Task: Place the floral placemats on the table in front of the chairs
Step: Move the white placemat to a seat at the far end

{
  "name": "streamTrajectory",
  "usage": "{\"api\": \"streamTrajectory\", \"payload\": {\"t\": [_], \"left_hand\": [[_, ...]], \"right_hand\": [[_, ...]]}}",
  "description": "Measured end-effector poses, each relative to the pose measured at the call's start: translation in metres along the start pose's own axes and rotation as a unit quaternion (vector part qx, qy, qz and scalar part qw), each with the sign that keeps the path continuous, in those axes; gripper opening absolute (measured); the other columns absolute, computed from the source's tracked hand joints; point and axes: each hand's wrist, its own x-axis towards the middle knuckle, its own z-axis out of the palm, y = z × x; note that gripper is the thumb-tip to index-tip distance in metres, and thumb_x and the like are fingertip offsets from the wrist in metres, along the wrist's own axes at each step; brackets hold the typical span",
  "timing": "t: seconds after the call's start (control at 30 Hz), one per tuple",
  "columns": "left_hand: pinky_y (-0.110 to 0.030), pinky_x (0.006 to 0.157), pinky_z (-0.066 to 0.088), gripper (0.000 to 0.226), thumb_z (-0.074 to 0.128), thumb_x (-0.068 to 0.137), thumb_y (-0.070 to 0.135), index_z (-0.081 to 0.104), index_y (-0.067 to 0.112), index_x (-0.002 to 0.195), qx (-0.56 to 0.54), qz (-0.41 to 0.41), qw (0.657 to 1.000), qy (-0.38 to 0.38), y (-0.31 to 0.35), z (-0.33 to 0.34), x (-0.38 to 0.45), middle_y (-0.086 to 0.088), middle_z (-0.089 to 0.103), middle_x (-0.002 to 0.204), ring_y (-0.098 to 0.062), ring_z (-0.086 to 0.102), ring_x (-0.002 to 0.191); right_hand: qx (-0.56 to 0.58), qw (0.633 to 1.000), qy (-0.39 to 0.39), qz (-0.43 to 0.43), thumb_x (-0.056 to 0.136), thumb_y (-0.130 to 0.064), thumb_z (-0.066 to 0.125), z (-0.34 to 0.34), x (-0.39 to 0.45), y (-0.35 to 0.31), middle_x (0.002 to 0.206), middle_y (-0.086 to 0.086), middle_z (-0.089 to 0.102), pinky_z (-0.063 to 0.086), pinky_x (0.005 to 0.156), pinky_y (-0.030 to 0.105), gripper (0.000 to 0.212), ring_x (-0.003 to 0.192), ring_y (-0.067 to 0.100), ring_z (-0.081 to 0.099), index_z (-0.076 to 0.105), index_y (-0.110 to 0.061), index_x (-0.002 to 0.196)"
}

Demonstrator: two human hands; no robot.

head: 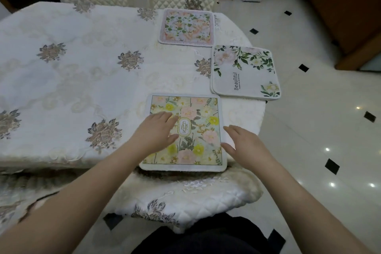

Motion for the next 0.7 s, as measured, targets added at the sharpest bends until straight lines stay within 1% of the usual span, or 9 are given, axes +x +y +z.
{"api": "streamTrajectory", "payload": {"t": [0.1, 0.27, 0.33, 0.4, 0.47, 0.53, 0.57, 0.6, 0.7], "left_hand": [[-0.041, 0.121, 0.013, 0.066, 0.032, 0.101, 0.054, 0.016, 0.023, 0.157, -0.013, 0.023, 0.999, 0.024, 0.032, -0.018, 0.005, -0.005, 0.019, 0.164, -0.024, 0.015, 0.15], [-0.039, 0.12, 0.01, 0.064, 0.028, 0.101, 0.055, 0.015, 0.025, 0.157, -0.009, 0.066, 0.996, 0.055, 0.073, -0.043, 0.02, -0.003, 0.016, 0.164, -0.023, 0.013, 0.151], [-0.04, 0.12, 0.01, 0.065, 0.028, 0.101, 0.057, 0.015, 0.025, 0.157, -0.007, 0.084, 0.995, 0.053, 0.084, -0.049, 0.026, -0.002, 0.015, 0.164, -0.023, 0.012, 0.151], [-0.04, 0.121, 0.01, 0.067, 0.025, 0.1, 0.06, 0.013, 0.026, 0.157, -0.008, 0.098, 0.994, 0.047, 0.095, -0.053, 0.032, -0.001, 0.014, 0.164, -0.022, 0.011, 0.151], [-0.04, 0.121, 0.008, 0.071, 0.018, 0.097, 0.064, 0.012, 0.027, 0.157, -0.009, 0.103, 0.994, 0.043, 0.107, -0.056, 0.04, 0.0, 0.013, 0.165, -0.022, 0.009, 0.151], [-0.04, 0.121, 0.008, 0.083, 0.0, 0.087, 0.07, 0.013, 0.028, 0.157, -0.007, 0.111, 0.993, 0.046, 0.123, -0.057, 0.047, 0.0, 0.014, 0.165, -0.021, 0.011, 0.151], [-0.04, 0.121, 0.009, 0.089, -0.005, 0.081, 0.068, 0.016, 0.028, 0.157, -0.006, 0.114, 0.992, 0.047, 0.132, -0.058, 0.05, 0.0, 0.017, 0.164, -0.022, 0.014, 0.151], [-0.041, 0.12, 0.013, 0.089, -0.005, 0.08, 0.066, 0.022, 0.026, 0.156, -0.009, 0.116, 0.992, 0.054, 0.141, -0.06, 0.054, -0.002, 0.022, 0.163, -0.024, 0.019, 0.15], [-0.047, 0.111, 0.034, 0.074, 0.016, 0.09, 0.058, 0.045, 0.021, 0.146, -0.012, 0.118, 0.989, 0.09, 0.172, -0.062, 0.067, -0.008, 0.049, 0.148, -0.03, 0.046, 0.136]], "right_hand": [[-0.001, 0.999, 0.038, 0.026, 0.102, -0.045, 0.036, -0.006, -0.018, 0.002, 0.161, 0.002, 0.024, 0.019, 0.116, 0.034, 0.059, 0.146, 0.019, 0.024, 0.022, -0.021, 0.155], [0.012, 0.993, 0.084, 0.086, 0.103, -0.045, 0.028, -0.01, -0.039, 0.025, 0.16, 0.002, 0.026, 0.02, 0.116, 0.035, 0.056, 0.145, 0.019, 0.027, 0.025, -0.022, 0.154], [0.02, 0.99, 0.089, 0.108, 0.1, -0.049, 0.023, -0.011, -0.048, 0.036, 0.159, 0.004, 0.03, 0.023, 0.115, 0.037, 0.06, 0.144, 0.021, 0.031, 0.027, -0.022, 0.153], [0.033, 0.986, 0.106, 0.122, 0.09, -0.053, 0.013, -0.012, -0.056, 0.045, 0.154, 0.007, 0.038, 0.03, 0.111, 0.04, 0.073, 0.138, 0.025, 0.04, 0.034, -0.019, 0.151], [0.04, 0.983, 0.125, 0.129, 0.089, -0.049, 0.017, -0.011, -0.062, 0.058, 0.147, 0.011, 0.048, 0.038, 0.106, 0.043, 0.071, 0.131, 0.029, 0.049, 0.044, -0.014, 0.145], [0.046, 0.98, 0.137, 0.137, 0.091, -0.046, 0.021, -0.01, -0.069, 0.071, 0.143, 0.012, 0.052, 0.04, 0.104, 0.043, 0.068, 0.128, 0.03, 0.052, 0.048, -0.012, 0.142], [0.049, 0.979, 0.136, 0.142, 0.09, -0.047, 0.019, -0.009, -0.072, 0.079, 0.146, 0.012, 0.049, 0.037, 0.106, 0.043, 0.069, 0.131, 0.029, 0.049, 0.046, -0.013, 0.144], [0.05, 0.979, 0.135, 0.145, 0.089, -0.049, 0.014, -0.009, -0.074, 0.087, 0.15, 0.011, 0.044, 0.033, 0.11, 0.042, 0.072, 0.135, 0.028, 0.044, 0.042, -0.014, 0.147], [0.06, 0.979, 0.123, 0.152, 0.084, -0.054, 0.001, -0.005, -0.082, 0.115, 0.159, 0.005, 0.028, 0.02, 0.116, 0.037, 0.081, 0.145, 0.024, 0.029, 0.027, -0.02, 0.153]]}}
